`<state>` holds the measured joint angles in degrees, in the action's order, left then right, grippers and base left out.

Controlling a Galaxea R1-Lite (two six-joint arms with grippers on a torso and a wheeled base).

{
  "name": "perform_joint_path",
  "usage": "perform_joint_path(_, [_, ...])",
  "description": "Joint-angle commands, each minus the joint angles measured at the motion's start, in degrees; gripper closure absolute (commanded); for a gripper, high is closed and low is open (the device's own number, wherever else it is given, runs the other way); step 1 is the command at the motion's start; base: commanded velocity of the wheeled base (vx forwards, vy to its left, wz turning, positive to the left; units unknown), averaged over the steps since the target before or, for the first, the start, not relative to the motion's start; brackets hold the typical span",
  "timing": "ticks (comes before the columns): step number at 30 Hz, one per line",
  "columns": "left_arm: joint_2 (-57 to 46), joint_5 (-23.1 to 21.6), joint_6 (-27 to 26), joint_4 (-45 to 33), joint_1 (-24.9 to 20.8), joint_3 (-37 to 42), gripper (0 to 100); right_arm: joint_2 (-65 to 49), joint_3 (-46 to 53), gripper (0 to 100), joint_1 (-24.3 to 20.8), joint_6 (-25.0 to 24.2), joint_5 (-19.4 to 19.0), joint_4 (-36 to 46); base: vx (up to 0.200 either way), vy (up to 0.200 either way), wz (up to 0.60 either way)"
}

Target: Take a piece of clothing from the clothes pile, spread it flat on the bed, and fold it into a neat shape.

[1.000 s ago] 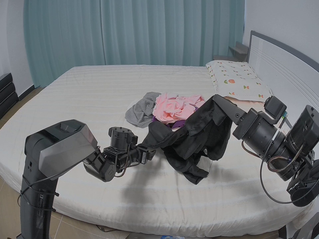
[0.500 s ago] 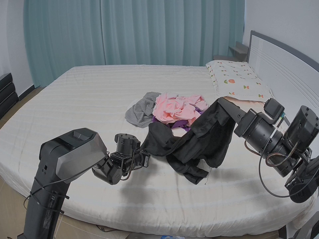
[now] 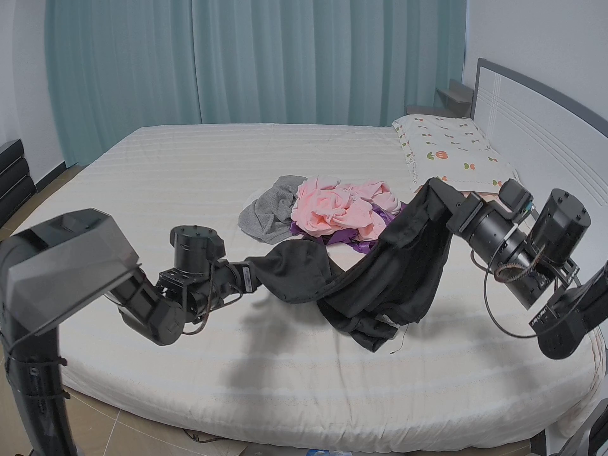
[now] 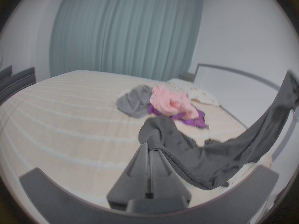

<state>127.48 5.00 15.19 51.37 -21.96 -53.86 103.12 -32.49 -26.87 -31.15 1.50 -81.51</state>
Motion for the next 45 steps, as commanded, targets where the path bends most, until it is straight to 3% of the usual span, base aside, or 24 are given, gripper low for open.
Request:
perform_joint_path(1, [-15.2,4.4,6.3,-0.1,0.7,4.0,100,5.0,-10.3,100,4.7,0.7,1.7,0.2,0.000,0.000,0.00])
perform_joint_path(5, [-21.8,7.9,7.0,0.0,0.7,4.5,100,3.8,-18.6,100,6.4,2.9,3.3,1.2,0.000,0.000,0.00])
perform_joint_path(9, [-28.3,8.1,9.2,0.0,0.7,6.7,100,2.7,-22.0,100,6.9,3.4,2.6,3.4,0.000,0.000,0.00])
perform_joint_path(18, [-28.2,7.5,17.6,0.0,-0.2,17.1,100,11.8,-8.3,100,6.4,2.1,-1.7,0.1,0.000,0.000,0.00])
perform_joint_path(25, [-23.2,6.9,24.3,0.7,-3.5,21.8,100,16.3,-3.9,100,5.6,-2.5,-0.7,-3.0,0.000,0.000,0.00])
perform_joint_path(34, [-20.8,5.5,24.7,0.7,-7.2,26.4,100,18.1,6.6,100,5.6,-10.0,-0.6,-8.4,0.000,0.000,0.00])
perform_joint_path(45, [-21.0,5.5,28.0,0.9,-6.5,27.7,100,13.1,11.0,100,5.2,-10.4,1.4,-8.3,-0.036,0.000,0.00])
